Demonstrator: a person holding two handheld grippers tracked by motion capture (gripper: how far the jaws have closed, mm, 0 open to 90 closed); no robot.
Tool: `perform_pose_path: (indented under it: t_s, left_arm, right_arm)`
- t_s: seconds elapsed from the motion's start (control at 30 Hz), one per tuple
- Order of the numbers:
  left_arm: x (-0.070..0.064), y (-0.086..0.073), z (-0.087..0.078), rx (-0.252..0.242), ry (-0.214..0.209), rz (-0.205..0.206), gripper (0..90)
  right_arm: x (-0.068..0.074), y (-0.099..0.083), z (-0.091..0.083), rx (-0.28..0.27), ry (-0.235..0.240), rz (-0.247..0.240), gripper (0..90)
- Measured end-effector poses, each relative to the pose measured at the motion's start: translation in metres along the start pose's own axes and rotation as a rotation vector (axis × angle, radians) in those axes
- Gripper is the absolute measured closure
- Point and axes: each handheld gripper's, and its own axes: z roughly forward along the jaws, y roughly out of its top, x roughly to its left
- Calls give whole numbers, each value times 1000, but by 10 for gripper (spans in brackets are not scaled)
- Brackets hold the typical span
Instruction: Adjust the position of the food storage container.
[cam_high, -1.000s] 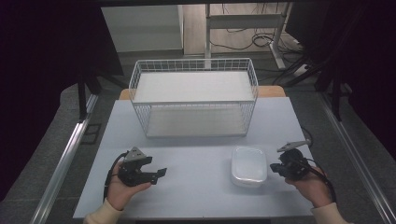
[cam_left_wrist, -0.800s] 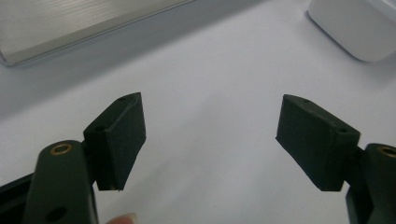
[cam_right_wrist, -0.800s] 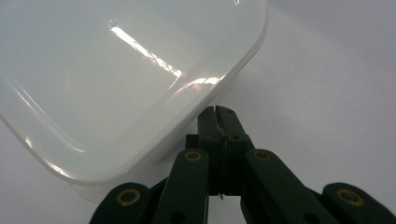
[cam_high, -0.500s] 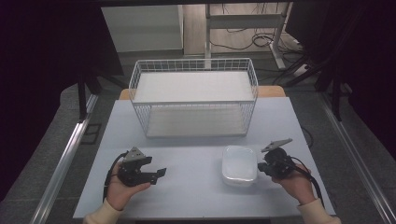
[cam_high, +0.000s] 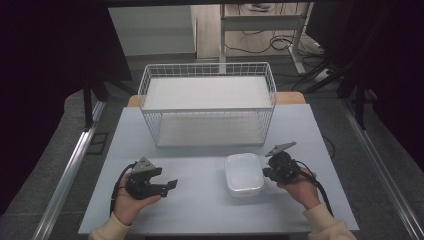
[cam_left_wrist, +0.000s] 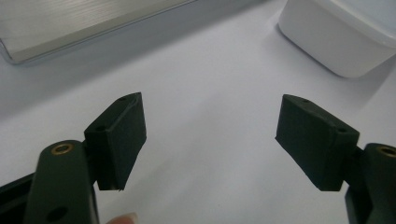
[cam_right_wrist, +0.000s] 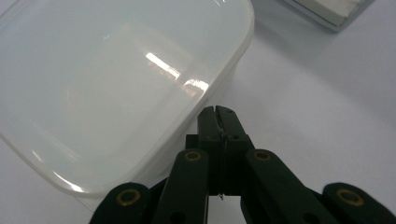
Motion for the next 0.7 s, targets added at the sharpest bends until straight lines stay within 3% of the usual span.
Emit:
perform_pose_path:
  t_s: [0.27, 0.7]
  left_arm:
    - [0, 0, 1, 2, 0, -1, 239]
    - [2, -1, 1, 3, 1, -2, 239]
  right_arm:
    - [13, 11, 8, -16, 27, -34, 898]
    - [53, 28, 27, -14, 104, -127, 898]
